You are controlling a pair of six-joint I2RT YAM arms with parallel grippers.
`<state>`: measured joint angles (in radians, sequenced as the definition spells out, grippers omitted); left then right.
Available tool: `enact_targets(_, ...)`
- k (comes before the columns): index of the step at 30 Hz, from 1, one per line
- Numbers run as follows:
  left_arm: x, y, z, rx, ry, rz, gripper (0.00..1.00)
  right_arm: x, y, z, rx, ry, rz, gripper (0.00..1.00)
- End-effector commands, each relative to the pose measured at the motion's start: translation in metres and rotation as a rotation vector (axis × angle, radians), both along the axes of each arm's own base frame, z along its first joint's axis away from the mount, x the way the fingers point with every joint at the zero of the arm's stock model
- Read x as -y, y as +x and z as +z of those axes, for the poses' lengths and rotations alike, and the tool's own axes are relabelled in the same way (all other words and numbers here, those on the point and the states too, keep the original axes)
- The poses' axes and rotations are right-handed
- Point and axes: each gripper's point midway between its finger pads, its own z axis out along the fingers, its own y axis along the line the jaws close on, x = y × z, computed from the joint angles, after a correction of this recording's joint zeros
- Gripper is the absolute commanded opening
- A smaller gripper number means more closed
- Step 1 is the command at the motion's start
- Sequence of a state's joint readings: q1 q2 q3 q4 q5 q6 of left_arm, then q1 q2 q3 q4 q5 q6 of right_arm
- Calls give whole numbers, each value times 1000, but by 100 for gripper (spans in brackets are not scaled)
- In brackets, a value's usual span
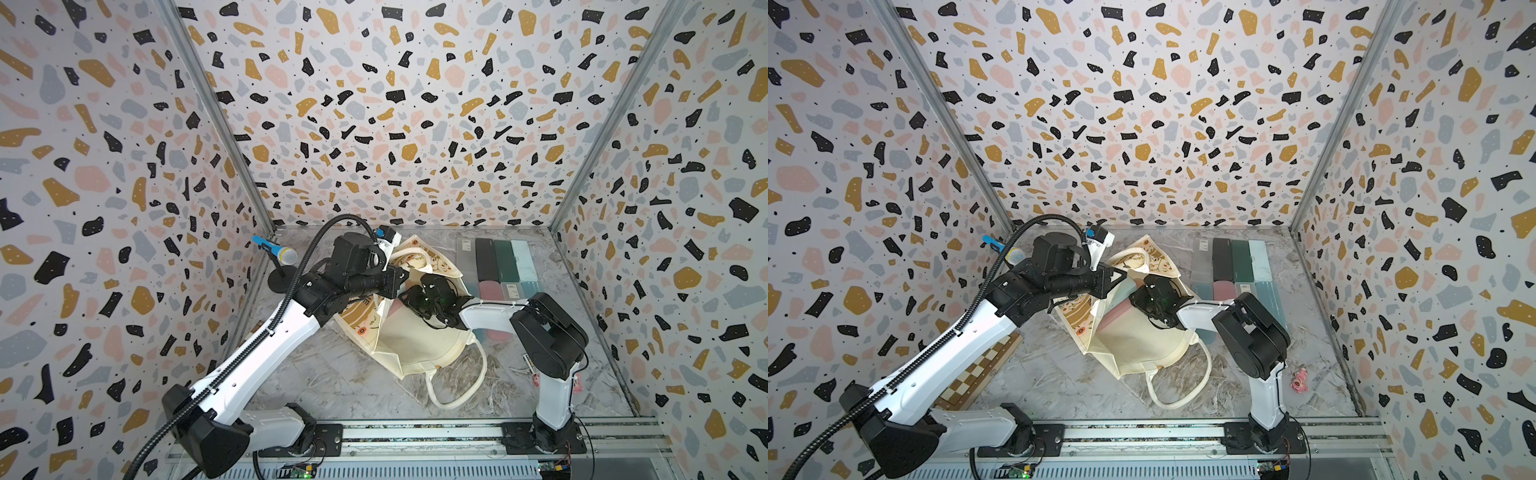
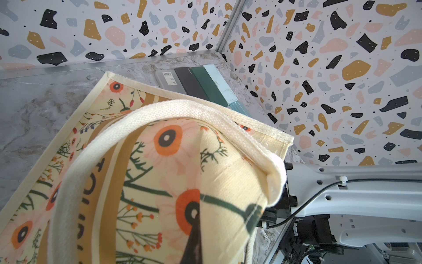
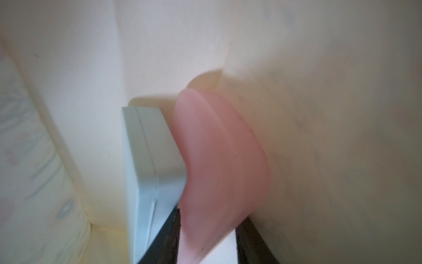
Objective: Take out the pencil case from the canvas bag
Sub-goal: Pick up the pencil case from the canvas bag.
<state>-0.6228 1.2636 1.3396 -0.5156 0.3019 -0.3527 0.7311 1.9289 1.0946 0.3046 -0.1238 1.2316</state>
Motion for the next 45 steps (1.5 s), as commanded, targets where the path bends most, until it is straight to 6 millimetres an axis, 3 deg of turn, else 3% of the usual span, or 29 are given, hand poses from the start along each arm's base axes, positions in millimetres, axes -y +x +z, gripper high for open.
enact_targets(1,12,-14,59,130,-156,-92,0,11,7,-12,-52,-41,-43,40)
enact_targets(7,18,-19,66,127,-188,-132,0,9,11,-8,-44,-15,-41,47)
enact_targets(18,21,-23,66,123,-198,-158,0,3,20,33,120,93,-18,64)
enact_targets(28,23,-25,69,124,-204,-180,0,1,20,36,150,105,-2,75)
enact_targets(29,24,-26,69,122,-206,-187,0,3,20,32,137,92,-7,73)
enact_targets(33,25,-32,74,129,-224,-217,0,8,22,23,100,66,-30,51)
enact_targets(40,23,-31,71,129,-213,-205,0,12,23,32,128,93,-47,35)
enact_targets(45,12,-14,57,129,-123,-101,0,19,20,47,163,67,-53,26)
